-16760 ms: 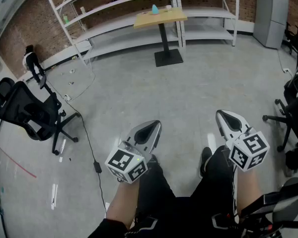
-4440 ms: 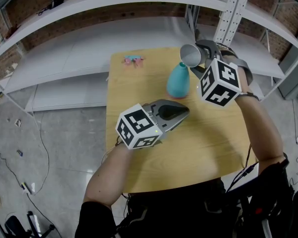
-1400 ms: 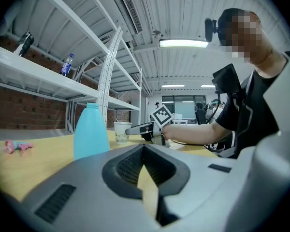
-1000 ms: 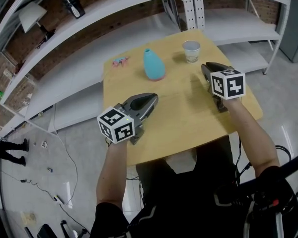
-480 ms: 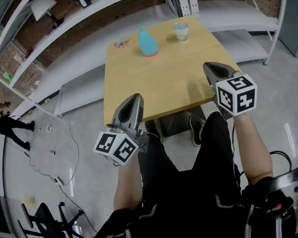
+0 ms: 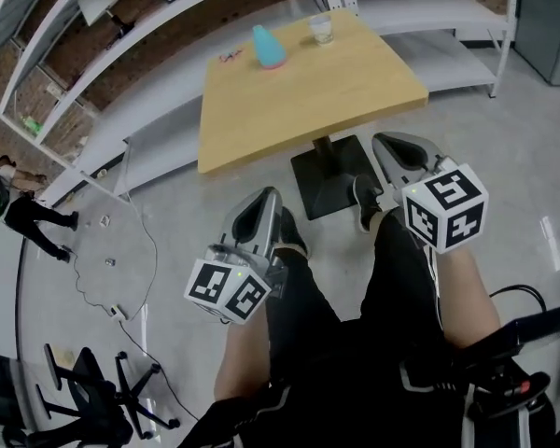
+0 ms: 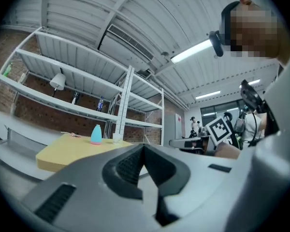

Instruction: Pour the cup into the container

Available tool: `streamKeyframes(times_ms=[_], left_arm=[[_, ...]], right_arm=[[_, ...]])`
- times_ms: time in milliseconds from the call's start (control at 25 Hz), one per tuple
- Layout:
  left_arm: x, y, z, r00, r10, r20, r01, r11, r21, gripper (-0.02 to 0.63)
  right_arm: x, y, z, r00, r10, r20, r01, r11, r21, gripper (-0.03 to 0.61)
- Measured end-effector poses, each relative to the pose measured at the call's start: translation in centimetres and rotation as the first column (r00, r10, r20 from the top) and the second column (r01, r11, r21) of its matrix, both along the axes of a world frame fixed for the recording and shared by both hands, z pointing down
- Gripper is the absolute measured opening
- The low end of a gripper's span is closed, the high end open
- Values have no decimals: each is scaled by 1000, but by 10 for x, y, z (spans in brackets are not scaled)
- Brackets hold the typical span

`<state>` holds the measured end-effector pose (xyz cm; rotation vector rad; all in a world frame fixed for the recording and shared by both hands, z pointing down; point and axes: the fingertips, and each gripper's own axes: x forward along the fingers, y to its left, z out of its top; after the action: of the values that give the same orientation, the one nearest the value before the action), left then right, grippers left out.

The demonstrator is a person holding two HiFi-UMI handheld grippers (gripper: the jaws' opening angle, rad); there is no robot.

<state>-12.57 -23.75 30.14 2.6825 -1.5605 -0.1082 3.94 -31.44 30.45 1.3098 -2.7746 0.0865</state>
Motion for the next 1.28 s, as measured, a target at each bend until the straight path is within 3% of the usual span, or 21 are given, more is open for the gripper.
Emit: streamKeyframes(times_ms=[280, 400, 600, 920, 1280], left_arm=[[19, 113, 5, 999, 21, 35, -22, 999, 47, 2], [31, 152, 11, 999, 39, 31, -40, 999, 31, 2], [52, 208, 10, 999, 35, -9, -35, 999, 18, 2], [96, 303, 28, 999, 45, 13, -44, 998, -42, 2], [149, 443, 29, 998, 48, 39, -46, 998, -34, 2]], right_arm=[[-2, 110, 6, 999, -36, -17, 36, 999, 21, 2], [6, 155, 9, 999, -29, -30, 29, 1000, 5, 2], [35, 222, 6, 1000, -5, -1, 5, 1000, -13, 2], [87, 319, 6, 999, 12, 36, -11, 999, -38, 2], [135, 460, 15, 999, -7, 40, 9, 999, -48, 2]])
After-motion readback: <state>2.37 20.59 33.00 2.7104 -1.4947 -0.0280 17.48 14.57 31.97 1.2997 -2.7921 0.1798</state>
